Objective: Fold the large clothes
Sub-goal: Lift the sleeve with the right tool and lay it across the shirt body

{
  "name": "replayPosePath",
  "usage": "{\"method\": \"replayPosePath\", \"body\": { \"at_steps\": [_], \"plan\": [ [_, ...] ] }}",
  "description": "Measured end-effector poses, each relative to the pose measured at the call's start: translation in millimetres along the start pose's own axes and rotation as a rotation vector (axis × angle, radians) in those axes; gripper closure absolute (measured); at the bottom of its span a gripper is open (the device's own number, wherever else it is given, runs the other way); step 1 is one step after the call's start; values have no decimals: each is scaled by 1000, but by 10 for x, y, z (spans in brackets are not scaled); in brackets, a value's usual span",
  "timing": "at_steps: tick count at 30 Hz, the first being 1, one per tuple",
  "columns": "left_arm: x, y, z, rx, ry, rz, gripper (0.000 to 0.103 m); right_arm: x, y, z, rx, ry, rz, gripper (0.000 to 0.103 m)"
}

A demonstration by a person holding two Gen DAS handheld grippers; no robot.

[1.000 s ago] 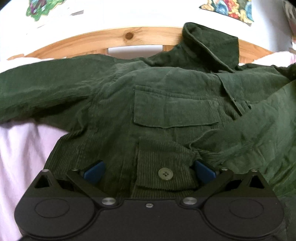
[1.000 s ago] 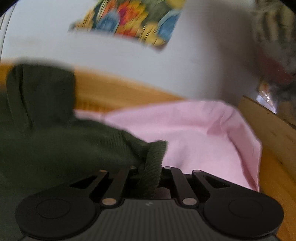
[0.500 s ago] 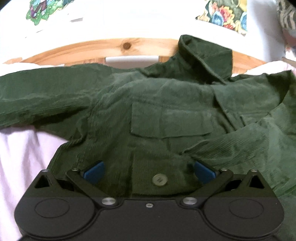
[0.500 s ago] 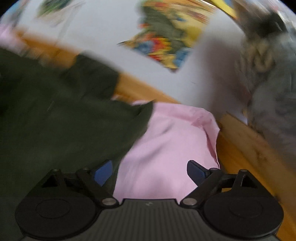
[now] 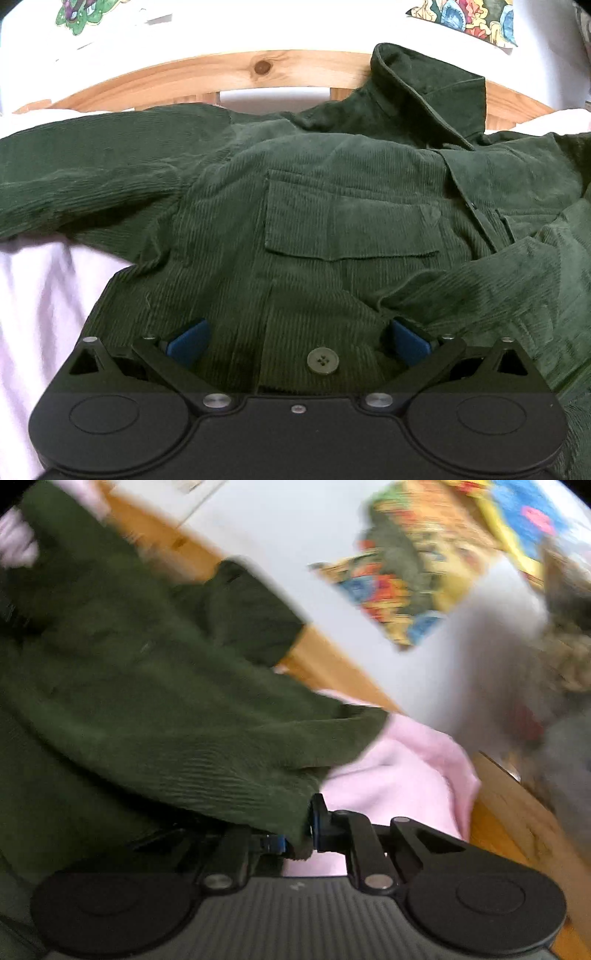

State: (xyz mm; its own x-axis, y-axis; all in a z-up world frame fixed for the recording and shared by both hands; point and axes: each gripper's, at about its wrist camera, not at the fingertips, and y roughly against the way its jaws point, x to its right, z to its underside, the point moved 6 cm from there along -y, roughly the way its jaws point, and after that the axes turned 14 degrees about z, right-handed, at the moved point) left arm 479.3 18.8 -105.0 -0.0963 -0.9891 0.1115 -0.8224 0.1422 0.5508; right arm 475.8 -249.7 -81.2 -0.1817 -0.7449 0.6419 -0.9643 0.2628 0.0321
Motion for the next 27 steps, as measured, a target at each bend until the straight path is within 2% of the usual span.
{"method": "replayPosePath", "body": {
  "at_steps": [2, 5, 7, 8, 9, 10, 11, 12, 16, 18, 19, 24, 25, 27],
  "plan": [
    [25, -17, 22, -4, -18, 3, 0, 184, 31, 65, -60, -163, 16, 91],
    [56, -55, 42, -9, -30, 3, 0, 200, -228, 341, -278, -379, -31, 90],
    [52, -51, 55, -10, -34, 3, 0, 212, -396, 417, -351, -481, -56, 88],
    [34, -45, 63, -10, -32, 7, 0, 240, -438, 416, -366, -514, -71, 82],
    [25, -51, 64, -10, -28, 13, 0, 264, -452, 425, -380, -519, -88, 72],
    [13, -50, 69, -7, -22, 21, 0, 302, -438, 421, -380, -486, -90, 63],
    [2, -51, 70, -2, -13, 29, 1, 341, -380, 422, -376, -446, -79, 48],
    [-6, -50, 76, 5, -4, 34, 1, 398, -309, 426, -377, -402, -70, 42],
    [-4, -48, 87, 24, -1, 38, 1, 682, 83, 412, -344, -355, -19, 38],
    [-5, -44, 91, 26, -3, 38, 1, 823, 199, 331, -296, -384, 27, 28],
    [-5, -43, 91, 27, -2, 39, 1, 861, 233, 269, -270, -412, 42, 26],
    [-4, -31, 98, 29, -1, 38, 1, 568, -136, -42, -205, -458, -28, 26],
    [-5, -29, 98, 31, 1, 39, 1, 450, -240, -79, -200, -427, -23, 26],
    [-9, -27, 101, 35, 5, 44, 1, 229, -547, -12, -252, -339, 38, 26]
  ]
}}
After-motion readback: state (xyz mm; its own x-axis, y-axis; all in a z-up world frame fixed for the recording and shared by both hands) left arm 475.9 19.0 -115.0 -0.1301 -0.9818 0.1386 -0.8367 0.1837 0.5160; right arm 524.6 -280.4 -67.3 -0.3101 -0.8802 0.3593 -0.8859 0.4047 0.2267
